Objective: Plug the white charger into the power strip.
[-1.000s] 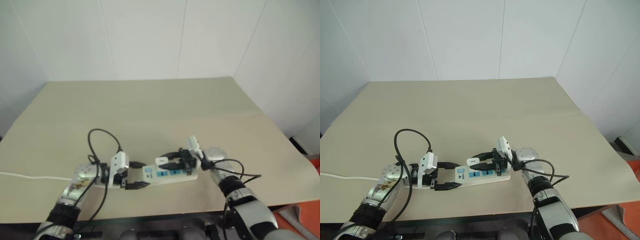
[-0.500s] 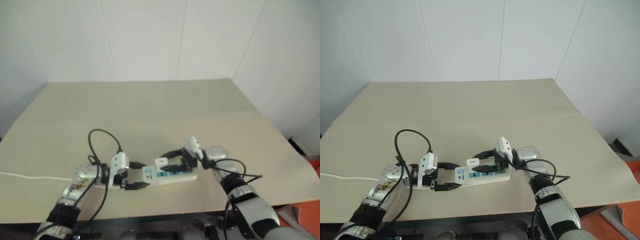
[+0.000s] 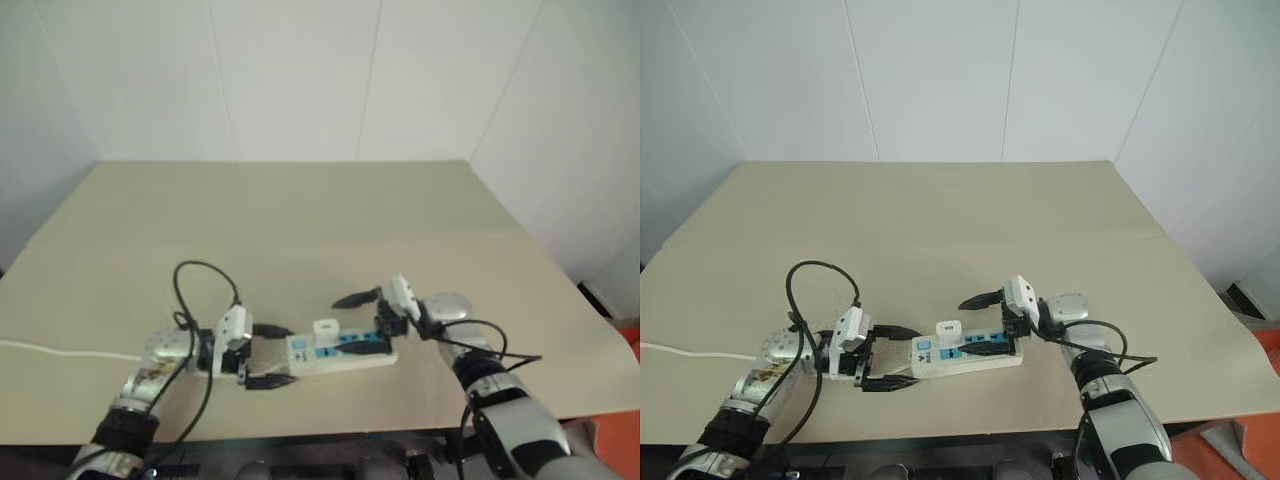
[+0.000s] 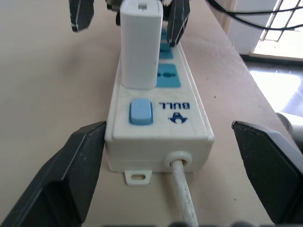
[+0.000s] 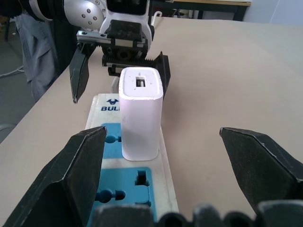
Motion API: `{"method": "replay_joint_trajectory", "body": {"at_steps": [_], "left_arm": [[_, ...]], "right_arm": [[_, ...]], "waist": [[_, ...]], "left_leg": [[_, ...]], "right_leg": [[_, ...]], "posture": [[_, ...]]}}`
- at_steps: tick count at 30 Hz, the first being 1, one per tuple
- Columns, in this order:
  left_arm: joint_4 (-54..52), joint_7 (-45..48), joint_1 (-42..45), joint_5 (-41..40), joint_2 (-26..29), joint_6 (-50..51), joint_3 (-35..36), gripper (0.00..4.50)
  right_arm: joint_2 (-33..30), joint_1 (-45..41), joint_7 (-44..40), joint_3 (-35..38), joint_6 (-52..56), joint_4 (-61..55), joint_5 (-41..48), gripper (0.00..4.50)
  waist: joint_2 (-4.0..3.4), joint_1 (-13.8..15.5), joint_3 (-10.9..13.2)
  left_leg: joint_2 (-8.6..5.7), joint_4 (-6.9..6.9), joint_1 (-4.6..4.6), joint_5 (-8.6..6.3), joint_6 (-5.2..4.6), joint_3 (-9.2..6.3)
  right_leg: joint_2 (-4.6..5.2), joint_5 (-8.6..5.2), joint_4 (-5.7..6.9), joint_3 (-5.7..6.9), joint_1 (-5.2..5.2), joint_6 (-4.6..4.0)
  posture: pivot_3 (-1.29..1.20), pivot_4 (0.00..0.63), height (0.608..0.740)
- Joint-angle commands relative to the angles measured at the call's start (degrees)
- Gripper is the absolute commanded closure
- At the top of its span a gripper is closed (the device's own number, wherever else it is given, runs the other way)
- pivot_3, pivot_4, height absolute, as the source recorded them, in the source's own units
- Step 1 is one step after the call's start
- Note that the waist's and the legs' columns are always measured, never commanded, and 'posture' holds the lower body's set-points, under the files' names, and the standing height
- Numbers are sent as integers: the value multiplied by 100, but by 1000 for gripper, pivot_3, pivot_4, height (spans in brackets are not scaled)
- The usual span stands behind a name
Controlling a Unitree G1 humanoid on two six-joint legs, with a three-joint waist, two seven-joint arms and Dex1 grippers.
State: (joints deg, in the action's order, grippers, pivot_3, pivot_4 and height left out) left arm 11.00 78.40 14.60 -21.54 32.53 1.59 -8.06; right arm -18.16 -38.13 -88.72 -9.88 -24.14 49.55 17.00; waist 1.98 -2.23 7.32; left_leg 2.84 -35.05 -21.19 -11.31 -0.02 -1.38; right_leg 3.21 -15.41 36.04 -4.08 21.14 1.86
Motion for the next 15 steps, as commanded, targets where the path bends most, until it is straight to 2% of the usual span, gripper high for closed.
{"method": "replay_joint_trajectory", "body": {"at_steps": [1,3,6,8,10,12,15], "left_arm": [[-600,434,-116,-559,277,429,215,17],[-657,260,-171,-546,305,223,438,17],[-723,330,-124,-836,607,501,877,17],[-754,436,-80,-1065,841,707,1152,17],[-743,528,-51,-1234,1007,796,1370,17],[-673,616,-73,-1193,1178,732,1499,17],[-522,955,-275,-1004,1494,480,1606,17]], "right_arm": [[-201,356,-325,-113,192,173,-252,0],[-323,380,-372,-32,476,-174,76,0],[-744,566,-367,411,826,-1165,616,0],[-1385,712,-374,496,1183,-1887,1046,0],[-2043,829,-378,582,1495,-2441,1464,0],[-2759,983,-378,653,1646,-2892,1833,0],[-3763,1291,-378,872,1598,-3365,2145,0]], "waist": [[-1,-2,4],[-5,14,13],[-16,72,51],[-42,120,77],[-88,158,115],[-114,151,134],[-111,125,145]], "left_leg": [[0,0,-3,0,0,0],[0,2,-5,0,0,0],[-1,1,-20,0,0,1],[-2,-1,-68,0,-1,4],[-9,-13,-142,3,0,7],[-10,-17,-167,3,-1,13],[-10,8,-171,-3,-6,17]], "right_leg": [[0,0,-1,0,2,0],[3,-1,-3,0,3,0],[15,0,-6,10,10,-4],[19,9,-3,11,52,-16],[21,34,4,10,124,20],[22,34,0,10,146,27],[17,29,-16,9,151,34]], "posture": [[0,150,740],[0,150,740],[0,150,740],[0,150,740],[0,150,740],[0,150,740],[0,150,740]]}}
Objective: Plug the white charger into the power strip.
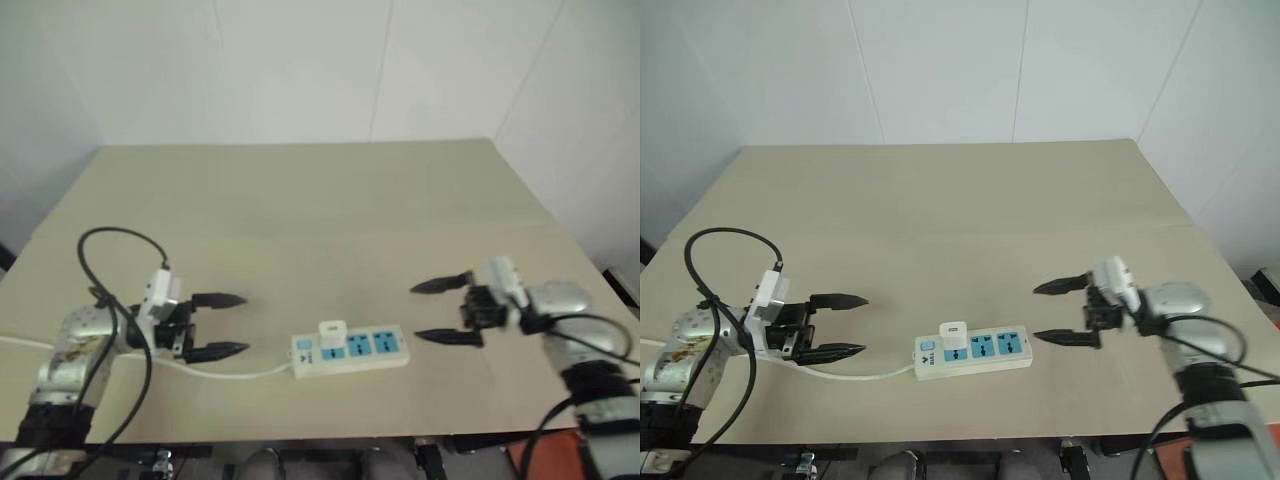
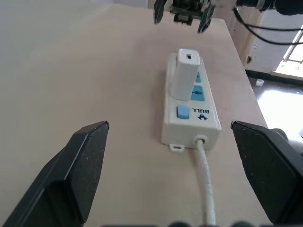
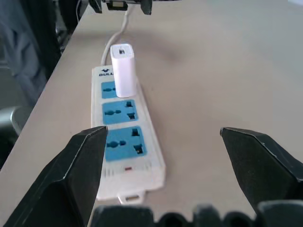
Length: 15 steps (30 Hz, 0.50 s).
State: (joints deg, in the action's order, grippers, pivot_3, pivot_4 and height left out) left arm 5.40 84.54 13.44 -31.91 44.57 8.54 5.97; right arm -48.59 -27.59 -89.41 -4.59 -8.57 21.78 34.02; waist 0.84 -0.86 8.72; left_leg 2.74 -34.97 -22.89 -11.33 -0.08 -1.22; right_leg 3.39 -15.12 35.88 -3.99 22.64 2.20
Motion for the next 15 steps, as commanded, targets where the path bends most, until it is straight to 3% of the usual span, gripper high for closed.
{"method": "replay_joint_trajectory", "body": {"at_steps": [1,7,15], "left_arm": [[88,412,-218,57,358,-259,240,17],[206,512,-435,154,494,-462,334,17],[161,462,-392,212,379,-493,244,17]], "right_arm": [[-983,336,-309,400,27,-703,505,0],[-1942,1011,-309,761,5,-1196,678,0],[-1851,1356,-309,1063,111,-1441,533,0]], "waist": [[1,-11,9],[8,-9,34],[19,1,42]], "left_leg": [[2,12,2,-2,-3,1],[5,8,4,-11,-6,11],[6,-28,8,-7,2,17]], "right_leg": [[-3,-3,-8,0,1,-1],[-1,-15,-9,0,0,-1],[1,-30,-3,-6,-11,43]], "posture": [[0,150,740],[0,150,740],[0,150,740]]}}
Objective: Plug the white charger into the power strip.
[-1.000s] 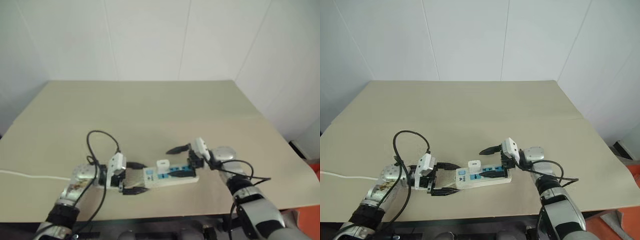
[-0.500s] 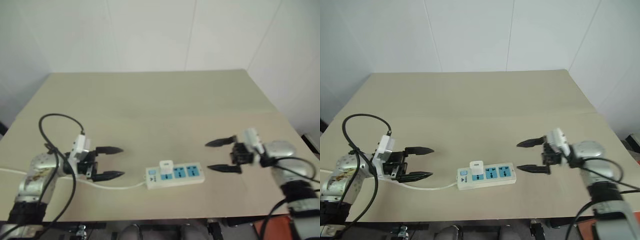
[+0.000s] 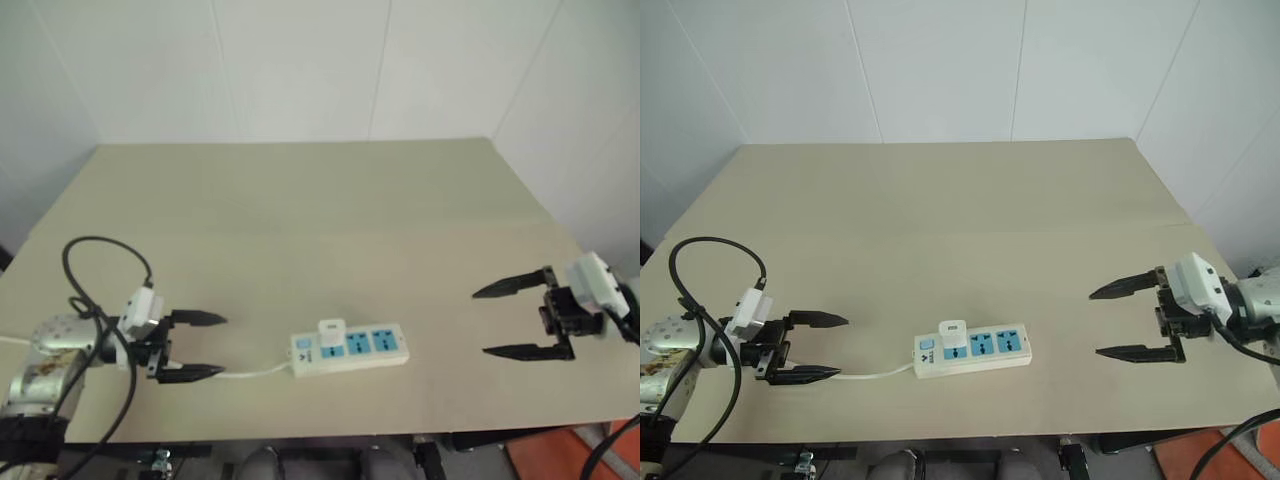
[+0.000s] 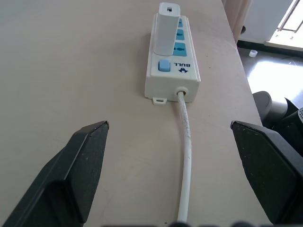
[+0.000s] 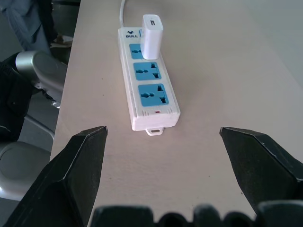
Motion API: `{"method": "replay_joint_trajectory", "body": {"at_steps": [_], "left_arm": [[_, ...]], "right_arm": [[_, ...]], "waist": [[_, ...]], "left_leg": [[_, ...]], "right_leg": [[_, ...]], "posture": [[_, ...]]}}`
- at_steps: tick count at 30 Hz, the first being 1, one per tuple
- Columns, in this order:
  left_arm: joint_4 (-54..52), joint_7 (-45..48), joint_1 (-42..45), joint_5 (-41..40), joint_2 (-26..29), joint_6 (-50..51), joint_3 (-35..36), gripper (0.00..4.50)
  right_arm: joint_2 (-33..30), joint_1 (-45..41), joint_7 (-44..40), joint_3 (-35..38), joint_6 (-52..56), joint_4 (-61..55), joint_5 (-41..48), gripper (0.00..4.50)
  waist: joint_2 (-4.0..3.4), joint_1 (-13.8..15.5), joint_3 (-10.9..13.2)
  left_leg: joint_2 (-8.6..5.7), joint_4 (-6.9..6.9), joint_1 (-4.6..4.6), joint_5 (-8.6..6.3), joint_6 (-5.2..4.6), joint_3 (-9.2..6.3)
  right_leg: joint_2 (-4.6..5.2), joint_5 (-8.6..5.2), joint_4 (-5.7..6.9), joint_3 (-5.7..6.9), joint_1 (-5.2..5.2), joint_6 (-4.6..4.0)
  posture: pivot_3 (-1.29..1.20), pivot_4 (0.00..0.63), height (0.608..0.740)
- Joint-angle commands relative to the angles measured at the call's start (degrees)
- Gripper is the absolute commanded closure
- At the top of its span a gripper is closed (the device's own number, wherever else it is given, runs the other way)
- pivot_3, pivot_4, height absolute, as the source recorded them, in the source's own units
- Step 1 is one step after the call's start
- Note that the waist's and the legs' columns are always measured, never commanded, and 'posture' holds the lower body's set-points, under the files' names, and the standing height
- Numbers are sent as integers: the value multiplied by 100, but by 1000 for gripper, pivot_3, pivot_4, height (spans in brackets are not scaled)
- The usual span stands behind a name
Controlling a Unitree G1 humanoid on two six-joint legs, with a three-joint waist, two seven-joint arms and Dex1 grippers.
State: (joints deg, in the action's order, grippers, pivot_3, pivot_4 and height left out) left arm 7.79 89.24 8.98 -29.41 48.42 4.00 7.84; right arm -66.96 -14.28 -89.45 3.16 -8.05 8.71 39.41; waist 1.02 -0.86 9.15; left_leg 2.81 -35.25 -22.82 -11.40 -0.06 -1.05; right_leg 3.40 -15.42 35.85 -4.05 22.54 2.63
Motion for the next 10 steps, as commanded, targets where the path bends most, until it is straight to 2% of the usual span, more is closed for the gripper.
{"method": "replay_joint_trajectory", "body": {"at_steps": [1,10], "left_arm": [[-74,-8,64,-30,-11,-41,50,17],[-1,-58,224,86,-26,-4,-55,17]], "right_arm": [[-14,37,-304,300,70,-123,-39,0],[14,155,-302,471,79,-162,-231,0]], "waist": [[0,1,0],[0,10,0]], "left_leg": [[0,-2,0,0,0,1],[-1,-1,-1,0,0,0]], "right_leg": [[0,1,1,0,-2,1],[-1,21,2,1,-3,-32]], "posture": [[0,150,740],[0,150,740]]}}
